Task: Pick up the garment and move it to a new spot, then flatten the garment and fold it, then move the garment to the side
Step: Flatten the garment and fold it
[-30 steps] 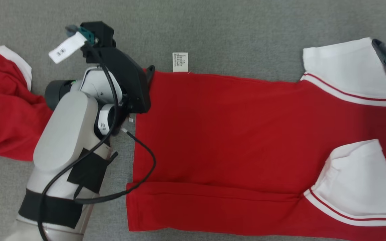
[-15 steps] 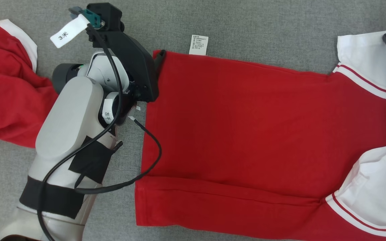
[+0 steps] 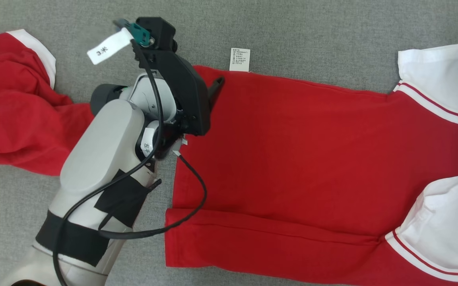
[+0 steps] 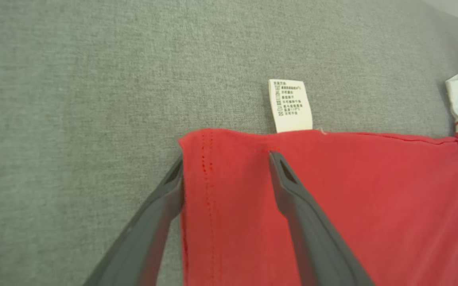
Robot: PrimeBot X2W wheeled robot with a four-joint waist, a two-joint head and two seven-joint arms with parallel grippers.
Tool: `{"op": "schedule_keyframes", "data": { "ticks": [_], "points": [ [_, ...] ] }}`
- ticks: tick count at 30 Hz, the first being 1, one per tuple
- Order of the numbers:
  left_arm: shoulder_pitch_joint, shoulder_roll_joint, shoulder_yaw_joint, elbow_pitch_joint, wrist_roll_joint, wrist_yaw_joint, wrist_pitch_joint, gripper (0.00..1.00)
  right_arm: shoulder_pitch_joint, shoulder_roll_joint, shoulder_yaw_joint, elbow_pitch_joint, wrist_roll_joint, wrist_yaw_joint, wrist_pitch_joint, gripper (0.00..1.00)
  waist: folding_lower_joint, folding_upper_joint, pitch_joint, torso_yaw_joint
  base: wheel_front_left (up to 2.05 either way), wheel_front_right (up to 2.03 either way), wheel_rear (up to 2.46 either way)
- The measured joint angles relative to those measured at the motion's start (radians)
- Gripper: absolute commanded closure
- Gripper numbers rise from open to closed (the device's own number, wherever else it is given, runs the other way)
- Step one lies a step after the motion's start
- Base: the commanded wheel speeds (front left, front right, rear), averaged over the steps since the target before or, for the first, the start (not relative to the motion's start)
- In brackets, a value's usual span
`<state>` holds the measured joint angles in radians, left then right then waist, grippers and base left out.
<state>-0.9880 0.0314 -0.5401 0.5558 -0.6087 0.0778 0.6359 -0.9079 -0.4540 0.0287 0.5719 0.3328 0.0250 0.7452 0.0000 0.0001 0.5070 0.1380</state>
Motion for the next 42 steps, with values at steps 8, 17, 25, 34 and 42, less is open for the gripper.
{"op": "schedule_keyframes", "data": {
  "ticks": [8, 17, 25, 34, 42],
  "points": [
    [0.003, 0.0, -0.036, -0.002, -0.051, 0.0, -0.005, 0.01, 0.001, 0.013, -0.006, 0.028, 0.011, -0.007, -0.023, 0.9, 0.0, -0.0001, -0.006, 0.003, 0.0, 0.0, 0.0],
    [0.006, -0.002, -0.053, 0.015, -0.09, 0.001, -0.025, 1.0, 0.002, 0.011, 0.003, 0.059, 0.01, 0.003, -0.043, 1.0, 0.0, -0.0001, -0.019, 0.0, 0.0, 0.0, 0.0],
    [-0.002, -0.002, -0.03, 0.056, -0.085, 0.02, -0.089, 0.0, 0.002, 0.014, 0.012, 0.07, 0.01, 0.011, -0.059, 1.0, 0.0001, -0.0001, -0.025, -0.01, 0.0, 0.0, 0.0],
    [-0.032, -0.003, -0.02, 0.119, -0.044, 0.028, -0.128, 0.0, 0.001, 0.018, 0.02, 0.077, 0.009, 0.016, -0.071, 1.0, 0.0, -0.0001, -0.023, -0.021, 0.0, 0.0, 0.0],
    [-0.07, 0.012, -0.043, 0.169, -0.007, 0.036, -0.124, 0.24, -0.003, 0.022, 0.026, 0.092, 0.009, 0.024, -0.086, 1.0, 0.0, -0.0001, -0.02, -0.03, 0.0, 0.0, 0.0]
  ]
}}
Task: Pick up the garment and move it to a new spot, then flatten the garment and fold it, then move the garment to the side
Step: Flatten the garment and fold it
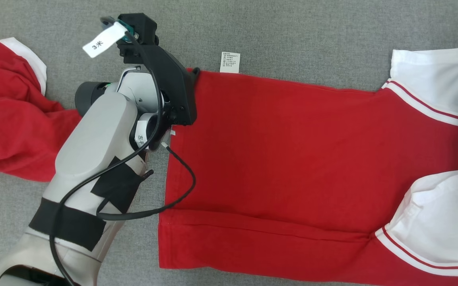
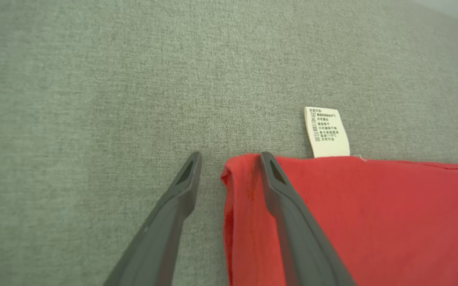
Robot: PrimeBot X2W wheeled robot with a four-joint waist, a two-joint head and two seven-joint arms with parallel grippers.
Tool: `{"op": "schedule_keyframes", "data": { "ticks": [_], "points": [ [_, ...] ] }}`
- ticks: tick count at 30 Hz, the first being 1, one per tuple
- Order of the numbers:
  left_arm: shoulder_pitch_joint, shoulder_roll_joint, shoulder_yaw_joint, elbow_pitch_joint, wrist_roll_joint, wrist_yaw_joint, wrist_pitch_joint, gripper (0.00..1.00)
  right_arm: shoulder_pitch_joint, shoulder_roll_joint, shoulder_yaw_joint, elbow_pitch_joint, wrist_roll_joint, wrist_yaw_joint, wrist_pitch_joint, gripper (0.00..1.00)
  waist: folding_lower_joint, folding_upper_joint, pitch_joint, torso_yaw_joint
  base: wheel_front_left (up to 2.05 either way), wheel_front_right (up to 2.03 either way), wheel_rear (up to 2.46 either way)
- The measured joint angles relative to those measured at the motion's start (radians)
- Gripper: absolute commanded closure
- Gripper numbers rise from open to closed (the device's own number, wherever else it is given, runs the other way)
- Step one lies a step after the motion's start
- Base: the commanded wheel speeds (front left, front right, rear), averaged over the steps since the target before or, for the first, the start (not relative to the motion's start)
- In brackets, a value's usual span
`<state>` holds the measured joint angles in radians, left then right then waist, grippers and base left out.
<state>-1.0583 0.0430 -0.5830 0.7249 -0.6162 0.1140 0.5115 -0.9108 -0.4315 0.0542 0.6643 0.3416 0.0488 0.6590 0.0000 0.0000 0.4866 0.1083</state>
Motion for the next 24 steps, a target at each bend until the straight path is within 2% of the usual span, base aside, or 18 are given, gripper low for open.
{"op": "schedule_keyframes", "data": {
  "ticks": [2, 9, 12, 13, 14, 24],
  "points": [
    [-0.001, 0.002, -0.008, 0.003, 0.0, -0.001, 0.011, 0.32, -0.001, 0.0, 0.0, 0.006, 0.0, 0.0, -0.001, 1.0, 0.0, 0.0, -0.001, 0.0, 0.0, 0.0, 0.0],
    [-0.013, 0.004, -0.022, 0.01, 0.019, -0.01, 0.03, 0.39, -0.001, -0.001, 0.0, 0.019, 0.0, 0.003, -0.009, 1.0, 0.0, 0.0, -0.007, 0.004, 0.0, 0.0, 0.0],
    [-0.013, 0.003, -0.03, 0.013, 0.019, -0.019, 0.035, 0.6, -0.001, -0.001, 0.0, 0.025, 0.0, 0.003, -0.012, 1.0, 0.0, 0.0, -0.01, 0.006, 0.0, 0.0, 0.0],
    [-0.013, 0.003, -0.032, 0.014, 0.018, -0.026, 0.035, 0.88, -0.001, -0.001, 0.0, 0.028, 0.0, 0.004, -0.014, 1.0, 0.0, 0.0, -0.011, 0.007, 0.0, 0.0, 0.0],
    [-0.013, 0.003, -0.032, 0.015, 0.018, -0.027, 0.034, 1.0, -0.002, -0.001, 0.001, 0.031, 0.0, 0.004, -0.017, 1.0, 0.0, 0.0, -0.012, 0.007, 0.0, 0.0, 0.0],
    [-0.013, -0.002, -0.016, 0.031, 0.014, -0.032, -0.013, 1.0, -0.011, 0.002, -0.017, 0.031, 0.002, 0.004, -0.084, 1.0, 0.0001, 0.0, -0.019, 0.001, 0.0, 0.0, 0.0]
  ]
}}
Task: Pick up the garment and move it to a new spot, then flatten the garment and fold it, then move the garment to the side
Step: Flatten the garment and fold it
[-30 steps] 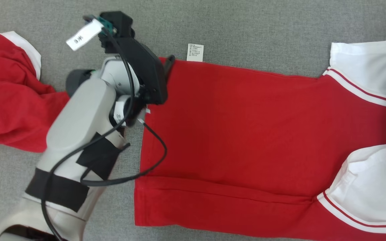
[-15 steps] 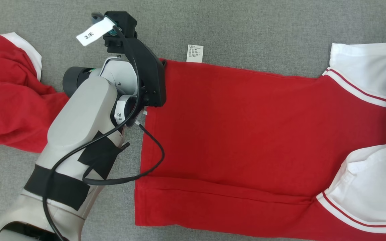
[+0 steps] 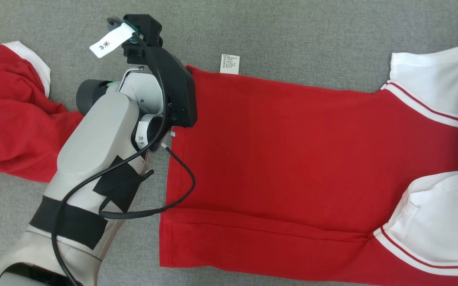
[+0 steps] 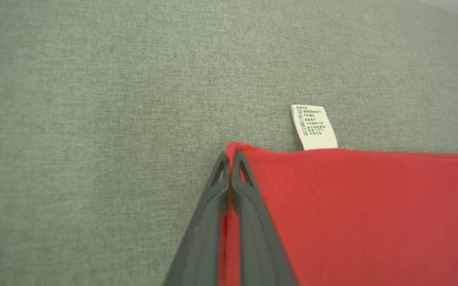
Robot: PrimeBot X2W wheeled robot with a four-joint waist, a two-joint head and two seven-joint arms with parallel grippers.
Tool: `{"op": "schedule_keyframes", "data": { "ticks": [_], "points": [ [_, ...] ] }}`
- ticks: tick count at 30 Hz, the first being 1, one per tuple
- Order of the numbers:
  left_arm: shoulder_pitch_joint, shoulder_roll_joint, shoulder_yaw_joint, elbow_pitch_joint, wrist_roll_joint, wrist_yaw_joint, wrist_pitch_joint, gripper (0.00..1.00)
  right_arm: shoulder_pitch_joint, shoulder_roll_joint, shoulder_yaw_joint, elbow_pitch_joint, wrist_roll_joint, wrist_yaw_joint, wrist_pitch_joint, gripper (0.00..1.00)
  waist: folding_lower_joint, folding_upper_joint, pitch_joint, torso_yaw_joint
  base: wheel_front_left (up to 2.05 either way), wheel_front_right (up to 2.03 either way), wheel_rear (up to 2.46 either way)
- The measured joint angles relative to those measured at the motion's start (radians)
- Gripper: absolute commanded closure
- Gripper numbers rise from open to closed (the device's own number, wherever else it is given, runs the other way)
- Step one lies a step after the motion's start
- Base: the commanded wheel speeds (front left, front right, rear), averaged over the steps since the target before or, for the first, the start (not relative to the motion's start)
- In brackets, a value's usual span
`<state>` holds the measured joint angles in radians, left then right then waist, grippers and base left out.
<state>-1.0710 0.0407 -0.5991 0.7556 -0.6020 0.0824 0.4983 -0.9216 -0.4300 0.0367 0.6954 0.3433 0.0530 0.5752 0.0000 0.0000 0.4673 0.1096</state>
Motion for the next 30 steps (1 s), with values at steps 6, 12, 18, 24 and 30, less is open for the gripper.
{"op": "schedule_keyframes", "data": {
  "ticks": [6, 12, 18, 24, 30],
  "points": [
    [0.0, -0.003, 0.003, 0.015, 0.0, 0.002, -0.038, 1.0, -0.013, 0.002, -0.013, -0.003, 0.004, 0.0, -0.06, 1.0, 0.0, 0.0, -0.01, -0.004, 0.0, 0.0, 0.0],
    [0.005, -0.006, 0.006, 0.018, 0.0, 0.001, -0.102, 1.0, -0.002, 0.009, -0.029, -0.013, 0.027, 0.011, -0.133, 1.0, 0.0, 0.0, -0.031, -0.007, 0.0, 0.0, 0.0],
    [0.091, -0.006, 0.004, 0.013, -0.007, -0.012, -0.177, 1.0, 0.118, 0.026, -0.022, -0.048, 0.037, 0.037, -0.195, 1.0, 0.0, 0.0, -0.066, -0.009, 0.0, 0.0, 0.0],
    [0.161, -0.006, 0.0, -0.015, -0.007, -0.023, -0.261, 1.0, 0.224, 0.034, -0.014, -0.128, 0.062, 0.053, -0.265, 1.0, -0.0001, 0.0, -0.112, -0.015, 0.0, 0.0, 0.0],
    [0.237, -0.002, 0.001, -0.046, -0.007, -0.039, -0.339, 1.0, 0.35, 0.041, -0.017, -0.226, 0.08, 0.062, -0.332, 1.0, -0.0002, 0.0, -0.168, -0.024, 0.0, 0.0, 0.0]
  ]
}}
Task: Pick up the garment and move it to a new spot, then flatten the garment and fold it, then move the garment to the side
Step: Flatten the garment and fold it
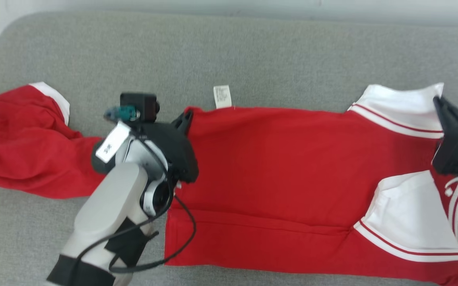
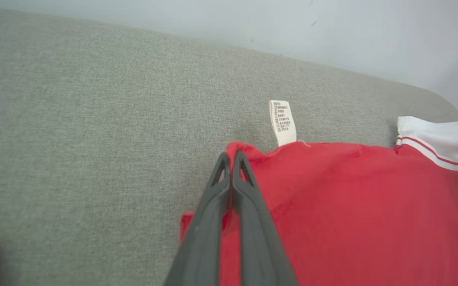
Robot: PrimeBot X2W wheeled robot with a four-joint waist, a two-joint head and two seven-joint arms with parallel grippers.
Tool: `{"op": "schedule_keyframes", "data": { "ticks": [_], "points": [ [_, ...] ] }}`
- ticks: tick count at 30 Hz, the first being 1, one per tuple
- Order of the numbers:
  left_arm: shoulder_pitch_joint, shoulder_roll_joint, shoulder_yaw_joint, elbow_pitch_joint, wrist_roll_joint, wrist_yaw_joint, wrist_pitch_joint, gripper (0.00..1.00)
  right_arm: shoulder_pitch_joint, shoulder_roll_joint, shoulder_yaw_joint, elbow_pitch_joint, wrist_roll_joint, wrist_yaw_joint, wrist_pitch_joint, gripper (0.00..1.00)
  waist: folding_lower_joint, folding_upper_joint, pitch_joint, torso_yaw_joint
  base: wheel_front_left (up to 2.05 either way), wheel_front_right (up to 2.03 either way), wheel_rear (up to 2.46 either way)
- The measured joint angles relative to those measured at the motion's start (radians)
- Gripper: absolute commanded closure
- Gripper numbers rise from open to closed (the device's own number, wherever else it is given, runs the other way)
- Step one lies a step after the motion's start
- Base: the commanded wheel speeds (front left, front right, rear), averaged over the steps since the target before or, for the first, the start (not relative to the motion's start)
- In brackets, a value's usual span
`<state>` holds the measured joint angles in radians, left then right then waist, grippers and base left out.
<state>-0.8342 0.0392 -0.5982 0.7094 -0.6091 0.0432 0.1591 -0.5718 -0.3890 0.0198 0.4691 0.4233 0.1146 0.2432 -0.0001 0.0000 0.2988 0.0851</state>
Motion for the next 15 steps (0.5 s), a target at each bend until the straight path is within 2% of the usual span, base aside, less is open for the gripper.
{"op": "schedule_keyframes", "data": {
  "ticks": [6, 15],
  "points": [
    [0.095, 0.029, -0.003, -0.029, 0.0, -0.001, -0.044, 1.0, 0.153, 0.002, -0.02, -0.105, 0.012, 0.0, -0.029, 1.0, 0.0, -0.0001, -0.058, -0.012, 0.0, 0.0, 0.0],
    [0.187, 0.051, -0.002, -0.07, 0.0, 0.006, -0.079, 1.0, 0.364, -0.006, -0.06, -0.25, 0.051, -0.001, -0.017, 1.0, -0.0001, -0.0001, -0.115, -0.029, 0.0, 0.0, 0.0]
  ]
}}
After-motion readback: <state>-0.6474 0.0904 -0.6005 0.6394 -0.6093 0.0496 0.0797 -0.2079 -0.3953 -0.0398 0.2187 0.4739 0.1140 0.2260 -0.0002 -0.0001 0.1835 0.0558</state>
